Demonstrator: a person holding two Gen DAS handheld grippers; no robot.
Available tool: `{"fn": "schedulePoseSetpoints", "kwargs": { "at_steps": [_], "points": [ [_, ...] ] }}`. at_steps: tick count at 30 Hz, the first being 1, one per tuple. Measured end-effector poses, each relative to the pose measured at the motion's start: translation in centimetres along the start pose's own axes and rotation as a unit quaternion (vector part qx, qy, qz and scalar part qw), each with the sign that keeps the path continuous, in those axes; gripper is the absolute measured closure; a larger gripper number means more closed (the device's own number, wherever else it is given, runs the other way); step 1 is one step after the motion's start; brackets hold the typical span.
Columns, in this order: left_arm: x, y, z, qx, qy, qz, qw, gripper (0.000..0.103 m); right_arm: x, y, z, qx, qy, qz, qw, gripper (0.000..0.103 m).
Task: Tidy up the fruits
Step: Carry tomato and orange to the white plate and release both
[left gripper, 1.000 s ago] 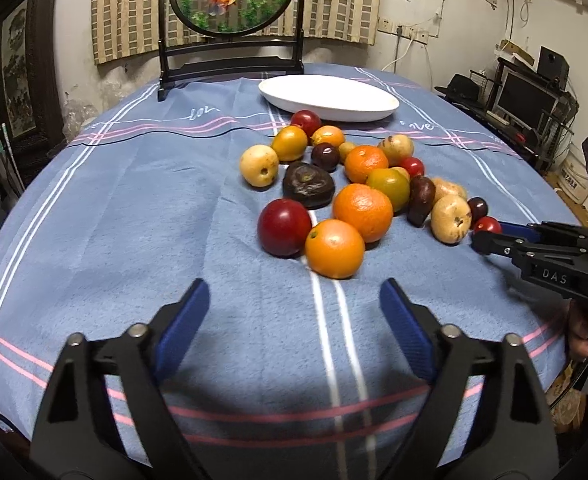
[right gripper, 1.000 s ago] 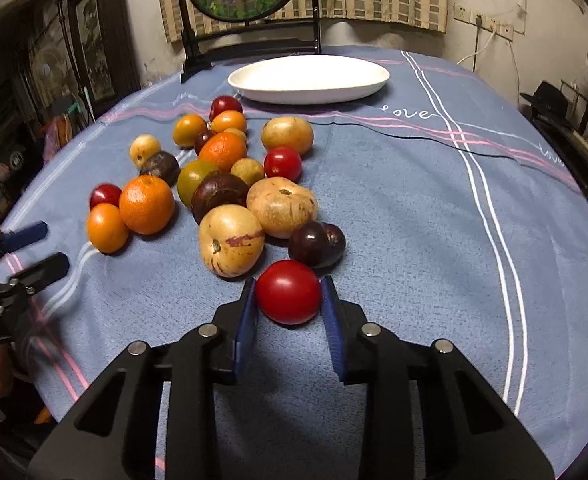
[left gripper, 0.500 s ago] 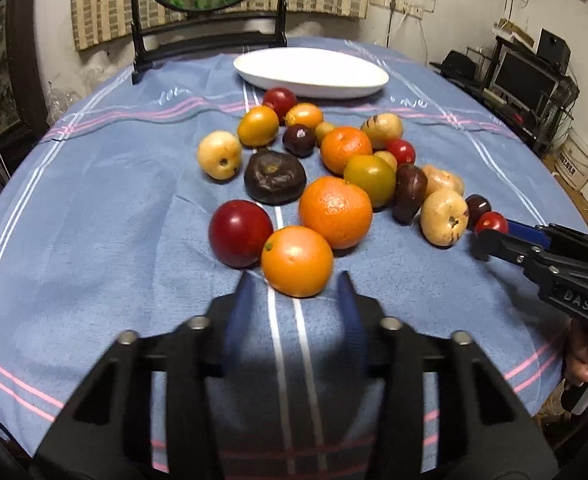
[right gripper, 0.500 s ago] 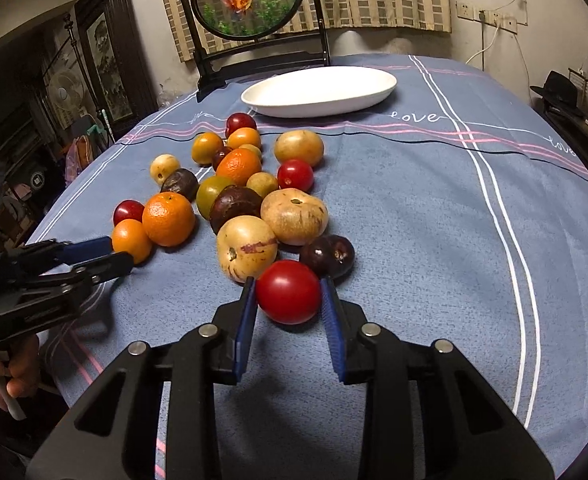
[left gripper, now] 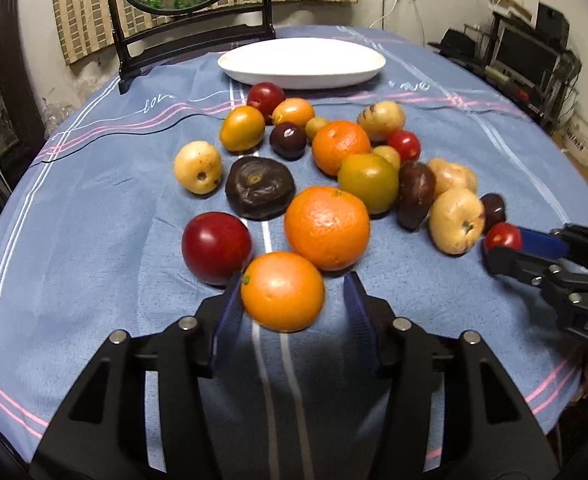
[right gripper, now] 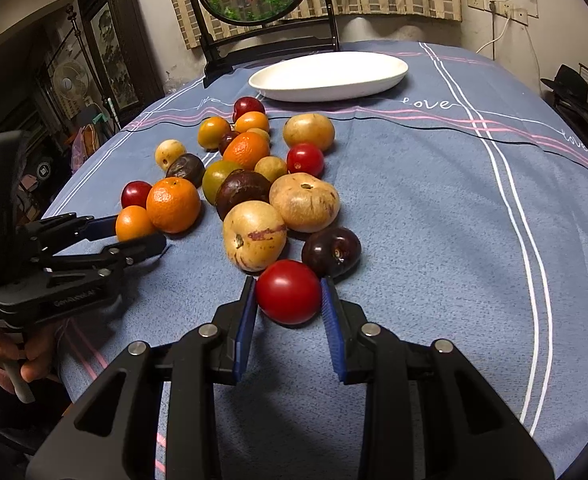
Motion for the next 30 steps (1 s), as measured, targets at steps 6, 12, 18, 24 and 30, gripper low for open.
{"fn": "schedulePoseSetpoints", "kwargs": {
  "at_steps": [6,12,18,24,30],
  "points": [
    [-0.4,0.6,0.2,-0.008,-0.011,-0.002,0.9999,0.063,0.0,0.2,-0.1,0.002,-0.001,0.005,1.000,0.070],
    [-1.6,1.5,0.3,-0.017,0.002,-0.015,0.9997,0.063,0.0,0.2,0.0,-0.002,0.003,0.006,1.000,0.071],
    [-3.1,0.8,1.3,-0.033,0.030,-0.030,0.9986,0.063,-0.2,0.4,0.1,-0.006,0.014,0.007,1.000,0.071],
    [-3.9,-3.3,3.0,-0.034,0.059,-0.053,0.9963,0.063,-3.0,-1.7,0.6,-0.022,0.007,-0.011,1.000,0.071],
    [-2.0,-11.3,4.3,-0.025,0.074,-0.065,0.9948,0.063,-3.4,-10.2,0.0,-0.031,0.005,-0.072,0.997,0.071]
  ]
}}
Point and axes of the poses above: each gripper's, at about its wrist camera, not at the fingertips, and x roughly the way its jaws point, z to its left, y to its underside, the point moved 1 cm from there along x, roughly the way its jaws point, and after that the axes turned 7 degrees about x, right-handed, at the moved point
